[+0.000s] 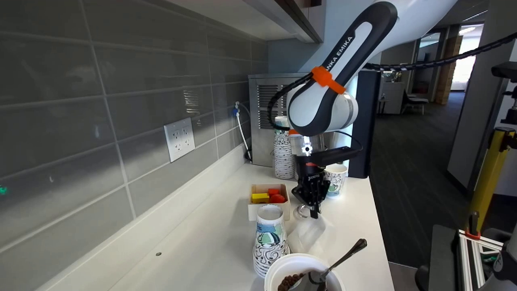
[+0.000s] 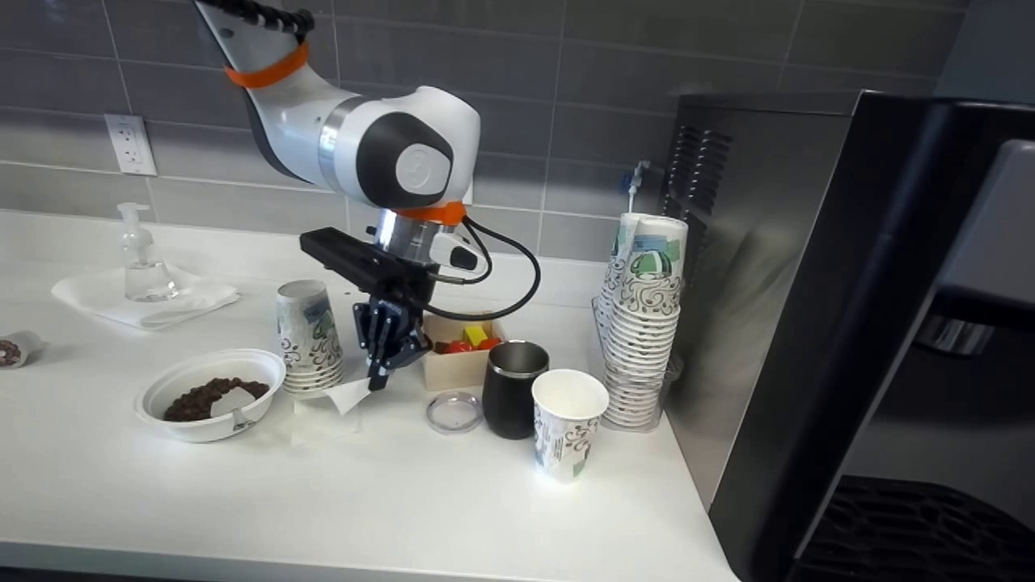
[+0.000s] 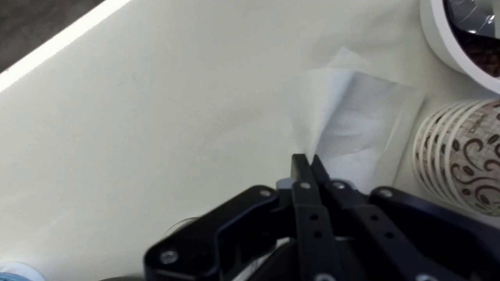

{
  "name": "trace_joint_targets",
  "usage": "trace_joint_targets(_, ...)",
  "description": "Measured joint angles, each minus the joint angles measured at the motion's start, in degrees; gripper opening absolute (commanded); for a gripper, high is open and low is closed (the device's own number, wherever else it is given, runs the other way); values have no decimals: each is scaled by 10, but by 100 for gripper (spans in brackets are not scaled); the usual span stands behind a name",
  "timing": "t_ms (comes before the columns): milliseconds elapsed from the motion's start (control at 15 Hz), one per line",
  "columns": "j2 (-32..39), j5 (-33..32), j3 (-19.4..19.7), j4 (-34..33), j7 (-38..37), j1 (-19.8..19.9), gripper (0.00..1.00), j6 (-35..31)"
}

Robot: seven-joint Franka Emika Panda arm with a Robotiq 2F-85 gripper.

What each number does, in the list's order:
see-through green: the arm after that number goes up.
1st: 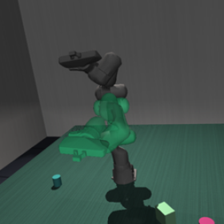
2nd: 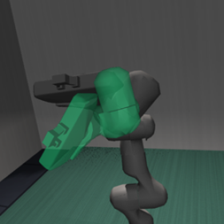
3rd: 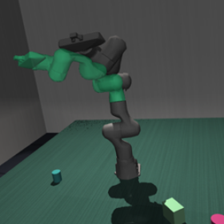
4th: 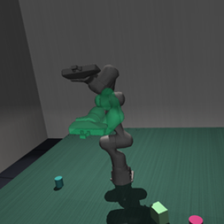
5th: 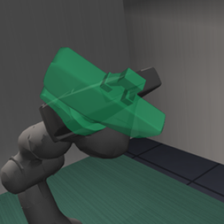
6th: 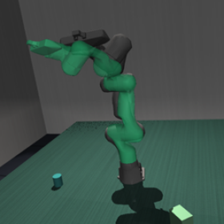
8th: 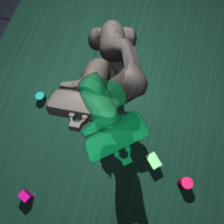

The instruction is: Move the white paper to the left

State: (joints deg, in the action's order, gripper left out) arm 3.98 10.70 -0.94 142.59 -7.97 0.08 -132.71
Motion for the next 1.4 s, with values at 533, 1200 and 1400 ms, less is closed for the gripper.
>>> trace_joint_targets(533,39,0,-22,-10,-1,-19,0,0)
trace_joint_targets(1200,84,-2,-20,-10,-47,-24,27,0)
trace_joint_targets(1400,86,-2,-20,-10,-58,-24,36,0)
